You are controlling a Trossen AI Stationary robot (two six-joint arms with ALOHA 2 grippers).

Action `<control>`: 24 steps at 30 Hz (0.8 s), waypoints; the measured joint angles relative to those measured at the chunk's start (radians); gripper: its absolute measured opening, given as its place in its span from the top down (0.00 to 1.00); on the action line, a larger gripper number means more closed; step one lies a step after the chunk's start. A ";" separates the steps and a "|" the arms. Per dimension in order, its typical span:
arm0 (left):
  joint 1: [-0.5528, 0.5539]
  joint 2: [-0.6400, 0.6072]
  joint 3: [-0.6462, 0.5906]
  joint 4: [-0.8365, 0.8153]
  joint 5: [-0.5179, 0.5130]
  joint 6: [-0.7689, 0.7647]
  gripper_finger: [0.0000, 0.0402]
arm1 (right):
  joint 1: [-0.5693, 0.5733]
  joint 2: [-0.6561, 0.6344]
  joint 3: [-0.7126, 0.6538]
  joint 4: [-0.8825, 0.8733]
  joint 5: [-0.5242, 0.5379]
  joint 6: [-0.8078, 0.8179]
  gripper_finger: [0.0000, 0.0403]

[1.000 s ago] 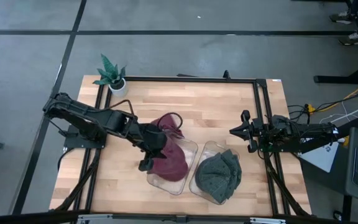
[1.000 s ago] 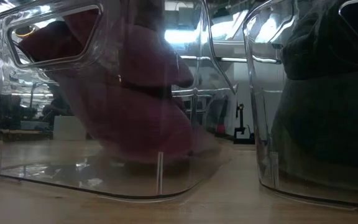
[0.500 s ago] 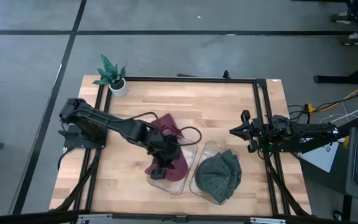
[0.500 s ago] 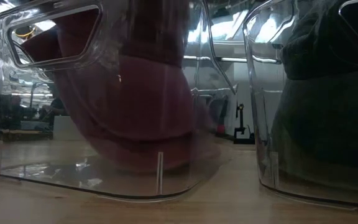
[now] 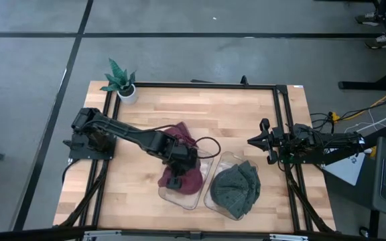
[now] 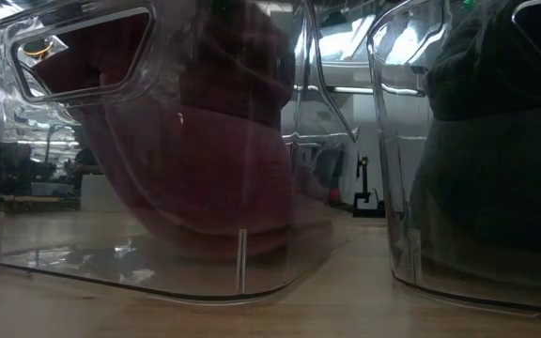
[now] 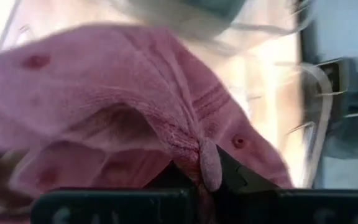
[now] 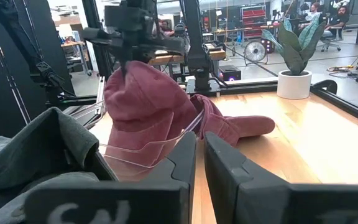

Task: Pick & Place hat
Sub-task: Put the top red cap into the left transparent bin

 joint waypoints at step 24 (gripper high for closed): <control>0.000 0.091 -0.006 -0.101 -0.126 0.111 0.98 | 0.000 0.000 0.000 0.000 0.000 0.000 0.92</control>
